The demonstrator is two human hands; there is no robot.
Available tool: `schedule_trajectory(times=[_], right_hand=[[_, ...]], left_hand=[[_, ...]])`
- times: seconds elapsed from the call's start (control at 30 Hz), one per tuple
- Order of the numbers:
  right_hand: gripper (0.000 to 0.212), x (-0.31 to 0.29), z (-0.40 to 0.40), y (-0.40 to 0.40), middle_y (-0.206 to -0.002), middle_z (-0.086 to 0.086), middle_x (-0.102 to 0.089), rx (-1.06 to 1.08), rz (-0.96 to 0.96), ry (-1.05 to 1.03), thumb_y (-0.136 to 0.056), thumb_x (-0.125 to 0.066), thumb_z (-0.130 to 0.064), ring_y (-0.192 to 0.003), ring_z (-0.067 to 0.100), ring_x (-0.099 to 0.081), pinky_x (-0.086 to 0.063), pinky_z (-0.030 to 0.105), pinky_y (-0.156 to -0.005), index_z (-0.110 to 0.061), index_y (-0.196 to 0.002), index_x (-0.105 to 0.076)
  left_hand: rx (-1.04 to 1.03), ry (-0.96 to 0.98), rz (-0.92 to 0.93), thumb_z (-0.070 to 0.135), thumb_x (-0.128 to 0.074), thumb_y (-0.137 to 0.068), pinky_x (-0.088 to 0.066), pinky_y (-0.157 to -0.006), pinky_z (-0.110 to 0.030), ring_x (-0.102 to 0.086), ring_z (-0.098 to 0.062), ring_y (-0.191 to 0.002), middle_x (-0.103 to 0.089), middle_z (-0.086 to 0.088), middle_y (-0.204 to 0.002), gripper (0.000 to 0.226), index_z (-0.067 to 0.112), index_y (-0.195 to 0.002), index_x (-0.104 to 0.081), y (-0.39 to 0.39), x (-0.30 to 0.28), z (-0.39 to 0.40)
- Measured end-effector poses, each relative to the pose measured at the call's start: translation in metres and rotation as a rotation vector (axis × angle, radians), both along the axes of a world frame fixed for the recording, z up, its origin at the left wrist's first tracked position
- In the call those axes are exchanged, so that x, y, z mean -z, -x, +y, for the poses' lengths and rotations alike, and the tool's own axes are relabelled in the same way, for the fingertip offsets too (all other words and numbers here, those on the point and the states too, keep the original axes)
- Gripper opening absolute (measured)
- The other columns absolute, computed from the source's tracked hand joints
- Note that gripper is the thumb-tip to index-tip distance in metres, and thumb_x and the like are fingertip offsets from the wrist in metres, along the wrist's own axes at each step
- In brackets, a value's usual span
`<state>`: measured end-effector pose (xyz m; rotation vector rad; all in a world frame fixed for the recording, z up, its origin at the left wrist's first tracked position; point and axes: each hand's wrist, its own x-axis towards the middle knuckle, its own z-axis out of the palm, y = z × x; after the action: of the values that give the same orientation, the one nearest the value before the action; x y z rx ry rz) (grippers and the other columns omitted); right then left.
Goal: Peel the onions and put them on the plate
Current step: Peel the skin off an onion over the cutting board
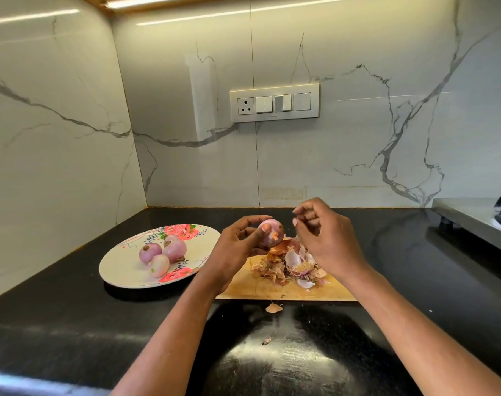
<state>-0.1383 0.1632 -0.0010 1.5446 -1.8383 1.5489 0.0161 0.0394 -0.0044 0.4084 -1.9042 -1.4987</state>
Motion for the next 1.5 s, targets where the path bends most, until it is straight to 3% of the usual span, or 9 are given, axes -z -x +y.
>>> schedule_trajectory(times=[0.1, 0.2, 0.47, 0.63, 0.9, 1.07, 1.33, 1.5], right_hand=[[0.019, 0.0, -0.001, -0.004, -0.098, -0.015, -0.073, -0.103, -0.082, -0.08, -0.091, -0.075, -0.027, -0.091, -0.003, -0.069, -0.053, 0.01, -0.079, -0.024, -0.109, -0.072], [0.024, 0.0, -0.003, -0.008, -0.099, -0.014, -0.075, -0.151, -0.108, -0.103, -0.087, -0.078, -0.029, -0.092, -0.006, -0.07, -0.056, 0.014, -0.083, -0.025, -0.11, -0.074], [0.016, 0.002, 0.0, -0.009, -0.091, -0.01, -0.078, -0.193, -0.15, -0.053, -0.085, -0.08, -0.014, -0.085, -0.001, -0.073, -0.058, 0.016, -0.078, -0.019, -0.1, -0.078], [0.013, 0.004, -0.002, -0.005, -0.084, -0.01, -0.076, -0.127, -0.142, -0.007, -0.085, -0.08, -0.008, -0.078, 0.001, -0.072, -0.057, 0.015, -0.074, -0.018, -0.092, -0.076], [0.011, -0.001, -0.001, -0.007, -0.094, -0.012, -0.076, -0.185, -0.244, -0.05, -0.092, -0.073, -0.022, -0.089, -0.001, -0.071, -0.057, 0.017, -0.079, -0.026, -0.102, -0.075], [0.028, -0.001, -0.002, -0.009, -0.095, -0.007, -0.075, -0.229, -0.25, -0.071, -0.082, -0.083, -0.024, -0.088, 0.002, -0.072, -0.059, 0.02, -0.08, -0.022, -0.108, -0.071], [0.017, -0.002, -0.003, -0.004, -0.088, -0.009, -0.074, -0.169, -0.246, -0.014, -0.087, -0.078, -0.013, -0.084, 0.001, -0.071, -0.058, 0.019, -0.075, -0.021, -0.101, -0.071], [0.005, 0.002, -0.002, 0.012, -0.086, -0.012, -0.073, 0.017, -0.184, -0.085, -0.093, -0.073, -0.023, -0.08, 0.0, -0.068, -0.055, 0.02, -0.073, -0.027, -0.095, -0.074]], left_hand=[[0.013, -0.007, 0.031, 0.035, -0.066, -0.091, -0.059, -0.085, -0.027, -0.071, -0.019, -0.103, -0.074, -0.006, -0.111, 0.032, 0.026, -0.121, -0.068, 0.0, -0.001, 0.001], [0.019, -0.022, 0.073, 0.037, -0.069, -0.084, -0.059, -0.085, -0.027, -0.072, -0.018, -0.101, -0.075, -0.006, -0.111, 0.041, 0.022, -0.122, -0.069, -0.001, -0.001, 0.002], [0.043, -0.041, 0.099, 0.034, -0.069, -0.084, -0.057, -0.085, -0.026, -0.071, -0.017, -0.1, -0.072, -0.009, -0.118, 0.045, 0.017, -0.126, -0.068, -0.001, 0.0, 0.003], [0.061, -0.067, 0.105, 0.033, -0.068, -0.085, -0.057, -0.087, -0.027, -0.069, -0.023, -0.111, -0.071, -0.009, -0.121, 0.044, 0.017, -0.127, -0.068, 0.0, 0.0, 0.003], [0.032, -0.068, 0.113, 0.033, -0.066, -0.085, -0.058, -0.092, -0.031, -0.07, -0.026, -0.11, -0.074, -0.006, -0.114, 0.043, 0.019, -0.125, -0.068, -0.001, 0.0, 0.001], [0.034, -0.064, 0.106, 0.031, -0.065, -0.087, -0.058, -0.091, -0.031, -0.07, -0.022, -0.107, -0.075, -0.004, -0.113, 0.038, 0.022, -0.123, -0.068, -0.001, -0.001, 0.001], [0.06, -0.087, 0.076, 0.025, -0.057, -0.099, -0.057, -0.087, -0.028, -0.07, -0.023, -0.11, -0.072, -0.006, -0.119, 0.026, 0.023, -0.122, -0.069, -0.002, -0.002, 0.002], [0.065, -0.126, 0.077, 0.023, -0.051, -0.104, -0.058, -0.083, -0.029, -0.071, -0.02, -0.099, -0.072, -0.005, -0.116, 0.025, 0.025, -0.122, -0.069, -0.002, -0.003, 0.002]])
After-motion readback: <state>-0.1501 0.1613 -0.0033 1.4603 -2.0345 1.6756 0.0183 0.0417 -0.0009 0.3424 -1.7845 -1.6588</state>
